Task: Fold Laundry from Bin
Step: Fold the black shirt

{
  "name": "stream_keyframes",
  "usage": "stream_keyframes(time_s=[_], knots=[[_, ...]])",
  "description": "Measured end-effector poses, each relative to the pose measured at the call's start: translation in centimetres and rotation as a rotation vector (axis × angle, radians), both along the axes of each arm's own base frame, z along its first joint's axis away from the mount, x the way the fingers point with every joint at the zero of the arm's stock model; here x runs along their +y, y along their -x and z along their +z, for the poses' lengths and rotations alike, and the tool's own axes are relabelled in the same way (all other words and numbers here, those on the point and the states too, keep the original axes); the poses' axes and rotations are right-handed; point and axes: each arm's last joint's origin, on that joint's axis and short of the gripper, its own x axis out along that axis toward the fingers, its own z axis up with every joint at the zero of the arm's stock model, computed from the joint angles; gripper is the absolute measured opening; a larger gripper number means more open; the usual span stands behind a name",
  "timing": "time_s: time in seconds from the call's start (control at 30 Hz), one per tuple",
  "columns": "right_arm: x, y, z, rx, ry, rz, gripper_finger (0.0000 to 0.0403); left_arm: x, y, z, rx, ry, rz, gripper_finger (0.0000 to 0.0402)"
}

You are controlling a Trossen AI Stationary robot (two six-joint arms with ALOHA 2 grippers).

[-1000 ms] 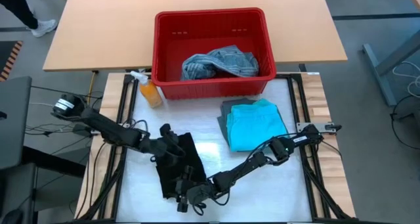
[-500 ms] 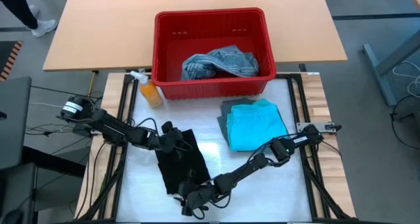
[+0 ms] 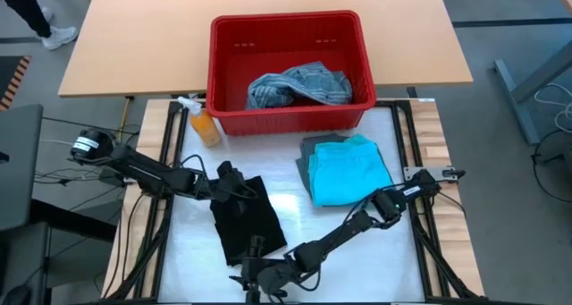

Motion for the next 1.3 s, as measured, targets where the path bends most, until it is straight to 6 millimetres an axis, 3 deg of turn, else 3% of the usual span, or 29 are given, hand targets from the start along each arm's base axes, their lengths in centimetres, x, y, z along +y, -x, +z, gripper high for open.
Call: stream_keyframes(time_s=[0.1, 0.33, 0.83, 0.93, 1.03, 1.2, 1.3], knots=[[-0.3, 0.1, 0.0, -0.002, 0.041, -0.090, 0.0259, 0.0, 0.1, 0.2, -0.007, 0.005, -0.002, 0.0121], [-1.9, -1.4, -6.1, 0.107, -0.131, -0.062, 0.0259, 0.1, 0.3, -0.3, 0.044, -0.003, 0.007, 0.0121], [-0.6, -0.6, -6.7, 0.145, -0.116, -0.033, 0.0260, 3.5, 0.6, -1.1, 0.141, -0.030, 0.163, 0.0121], [-0.4, -0.5, -5.6, 0.146, -0.078, 0.007, 0.0260, 3.8, 0.7, -0.4, 0.125, -0.050, 0.172, 0.0121], [-0.3, -0.4, -3.3, 0.133, -0.042, 0.039, 0.0260, 3.8, 0.6, 1.9, 0.076, -0.065, 0.154, 0.0121], [-2.0, 1.2, 5.3, 0.122, -0.030, -0.009, 0.0260, 3.5, 2.3, 7.1, -0.012, -0.044, 0.145, 0.0121], [-3.8, 2.8, 7.9, 0.210, -0.005, -0.096, 0.0260, 2.7, 4.3, 9.3, -0.101, 0.089, 0.135, 0.0121]])
